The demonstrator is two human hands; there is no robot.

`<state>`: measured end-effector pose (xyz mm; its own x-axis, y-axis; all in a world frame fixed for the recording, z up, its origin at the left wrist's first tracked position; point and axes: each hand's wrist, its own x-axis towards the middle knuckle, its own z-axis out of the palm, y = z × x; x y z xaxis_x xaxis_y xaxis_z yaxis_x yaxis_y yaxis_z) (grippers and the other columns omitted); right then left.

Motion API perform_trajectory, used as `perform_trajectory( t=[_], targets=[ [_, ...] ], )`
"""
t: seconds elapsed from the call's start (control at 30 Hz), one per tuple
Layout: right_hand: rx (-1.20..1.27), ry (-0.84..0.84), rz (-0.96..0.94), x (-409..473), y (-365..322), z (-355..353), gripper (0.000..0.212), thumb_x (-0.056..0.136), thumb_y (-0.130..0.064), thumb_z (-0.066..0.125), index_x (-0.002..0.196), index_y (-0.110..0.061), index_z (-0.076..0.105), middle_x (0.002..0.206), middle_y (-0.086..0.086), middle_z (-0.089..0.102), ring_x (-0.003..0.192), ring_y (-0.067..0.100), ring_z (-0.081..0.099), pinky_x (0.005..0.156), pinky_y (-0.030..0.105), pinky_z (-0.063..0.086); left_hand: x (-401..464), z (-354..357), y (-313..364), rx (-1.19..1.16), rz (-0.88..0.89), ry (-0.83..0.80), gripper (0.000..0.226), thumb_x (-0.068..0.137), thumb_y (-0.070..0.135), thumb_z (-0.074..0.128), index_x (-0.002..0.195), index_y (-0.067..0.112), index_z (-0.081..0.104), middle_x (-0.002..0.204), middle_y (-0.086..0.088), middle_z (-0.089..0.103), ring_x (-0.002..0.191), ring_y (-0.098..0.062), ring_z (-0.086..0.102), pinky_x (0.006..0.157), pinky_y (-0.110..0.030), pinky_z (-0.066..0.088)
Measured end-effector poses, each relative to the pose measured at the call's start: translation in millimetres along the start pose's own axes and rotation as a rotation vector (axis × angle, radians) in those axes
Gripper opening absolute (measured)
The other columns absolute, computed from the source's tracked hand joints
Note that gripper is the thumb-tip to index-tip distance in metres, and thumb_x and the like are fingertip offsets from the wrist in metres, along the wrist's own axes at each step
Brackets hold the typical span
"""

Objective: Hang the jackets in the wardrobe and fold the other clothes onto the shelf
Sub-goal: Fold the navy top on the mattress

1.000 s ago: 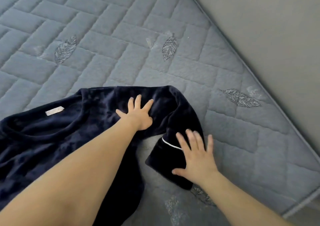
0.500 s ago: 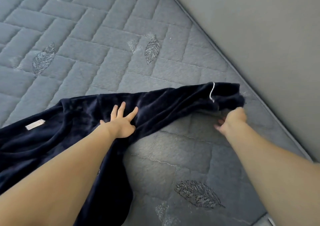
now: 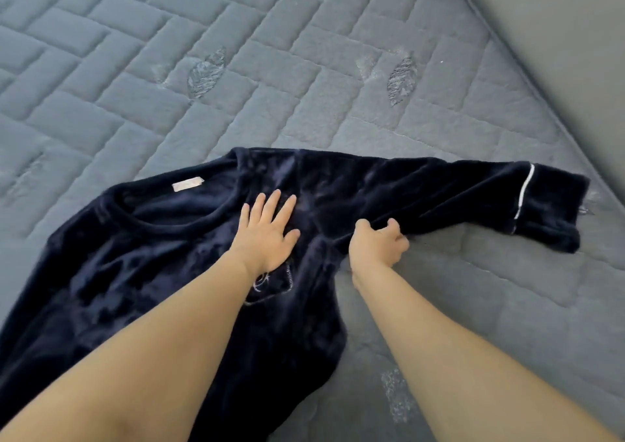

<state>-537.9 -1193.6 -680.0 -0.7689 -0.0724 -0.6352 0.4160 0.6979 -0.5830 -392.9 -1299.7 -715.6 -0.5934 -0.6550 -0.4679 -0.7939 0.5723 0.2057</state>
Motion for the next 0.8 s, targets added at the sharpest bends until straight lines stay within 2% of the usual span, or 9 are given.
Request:
perform_trajectory(
  t=[0.13,0.27,0.33,0.43,0.53,0.6,0.7,0.77,0.8],
  targets=[
    [-0.399,-0.129,-0.336,-63.2,5.9,63.7,0.063,0.090,-0.029,0.055,0.148,-0.017,0.035,0.157,0.004,0.023,0.139,0.026,0.031,0.114,0.045,0.027,-50.3,-2.2,-85.2,-0.032,-0.186,0.066,0.063,0.102,0.050,0.023,0.156,0.036,-0.004,0.165,0.003,-0.012,0.150,-0.021,-0.015,0.118,-0.054,-0.011],
    [-0.451,-0.426,-0.427,-137.3,13.9,127.3,0.055,0.090,-0.026,0.050,0.144,-0.023,0.040,0.153,0.001,0.028,0.128,0.026,0.044,0.106,0.047,0.039,-123.7,-0.2,-190.4,-0.053,-0.436,0.040,0.072,0.098,0.048,0.035,0.156,0.035,-0.007,0.164,0.002,-0.013,0.150,-0.023,-0.015,0.116,-0.059,-0.010],
    [-0.570,-0.595,-0.552,-175.3,23.7,156.9,0.056,0.090,-0.023,0.049,0.145,-0.024,0.038,0.151,0.003,0.030,0.124,0.029,0.046,0.103,0.045,0.043,-161.0,1.9,-237.3,-0.133,-0.628,0.042,0.082,0.093,0.044,0.046,0.156,0.033,-0.005,0.164,0.001,-0.009,0.150,-0.025,-0.008,0.116,-0.060,-0.002],
    [-0.708,-0.805,-0.650,-226.8,40.1,199.3,0.063,0.089,-0.018,0.047,0.149,-0.026,0.028,0.152,-0.001,0.024,0.106,0.027,0.056,0.091,0.042,0.050,-213.0,9.5,-289.5,-0.336,-0.846,-0.012,0.090,0.086,0.045,0.058,0.155,0.025,0.005,0.161,-0.004,0.008,0.146,-0.029,0.013,0.115,-0.056,0.023],
    [-0.750,-0.787,-0.646,-262.2,47.4,239.3,0.070,0.091,-0.018,0.048,0.152,-0.027,0.017,0.149,0.004,0.025,0.095,0.027,0.060,0.083,0.039,0.051,-240.1,21.3,-317.1,-0.542,-1.032,-0.033,0.101,0.077,0.061,0.067,0.152,0.018,0.015,0.155,-0.011,0.019,0.140,-0.035,0.023,0.112,-0.049,0.029],
    [-0.764,-0.717,-0.640,-278.2,48.0,264.3,0.080,0.091,-0.021,0.049,0.155,-0.029,0.001,0.139,0.011,0.042,0.098,0.029,0.059,0.080,0.037,0.049,-247.3,30.0,-328.6,-0.791,-1.193,-0.007,0.107,0.070,0.067,0.071,0.150,0.013,0.023,0.152,-0.016,0.026,0.136,-0.037,0.032,0.110,-0.045,0.032],
    [-0.942,-0.649,-0.760,-296.2,46.4,294.4,0.094,0.090,-0.015,0.047,0.151,-0.038,-0.021,0.087,0.007,0.063,0.072,0.024,0.059,0.062,0.034,0.045,-257.4,37.4,-346.4,-1.401,-1.078,0.060,0.080,0.074,0.055,0.072,0.137,0.010,0.052,0.131,-0.013,0.060,0.116,-0.031,0.061,0.094,-0.038,0.051],
    [-1.175,-0.560,-0.925,-303.1,42.3,311.9,0.102,0.085,-0.007,0.047,0.147,-0.045,-0.026,0.073,0.004,0.057,0.060,0.021,0.053,0.052,0.031,0.038,-270.0,33.9,-352.7,-1.750,-0.881,-0.008,0.050,0.082,0.047,0.068,0.119,0.013,0.070,0.106,-0.008,0.075,0.095,-0.024,0.072,0.073,-0.030,0.058],
    [-1.302,-0.502,-1.018,-305.5,41.0,320.6,0.106,0.083,-0.004,0.047,0.146,-0.046,-0.027,0.071,0.003,0.054,0.057,0.020,0.052,0.049,0.030,0.035,-276.4,32.3,-353.7,-1.822,-0.808,-0.091,0.043,0.084,0.047,0.066,0.114,0.017,0.073,0.104,-0.006,0.076,0.095,-0.023,0.073,0.073,-0.030,0.058]
  ],
)
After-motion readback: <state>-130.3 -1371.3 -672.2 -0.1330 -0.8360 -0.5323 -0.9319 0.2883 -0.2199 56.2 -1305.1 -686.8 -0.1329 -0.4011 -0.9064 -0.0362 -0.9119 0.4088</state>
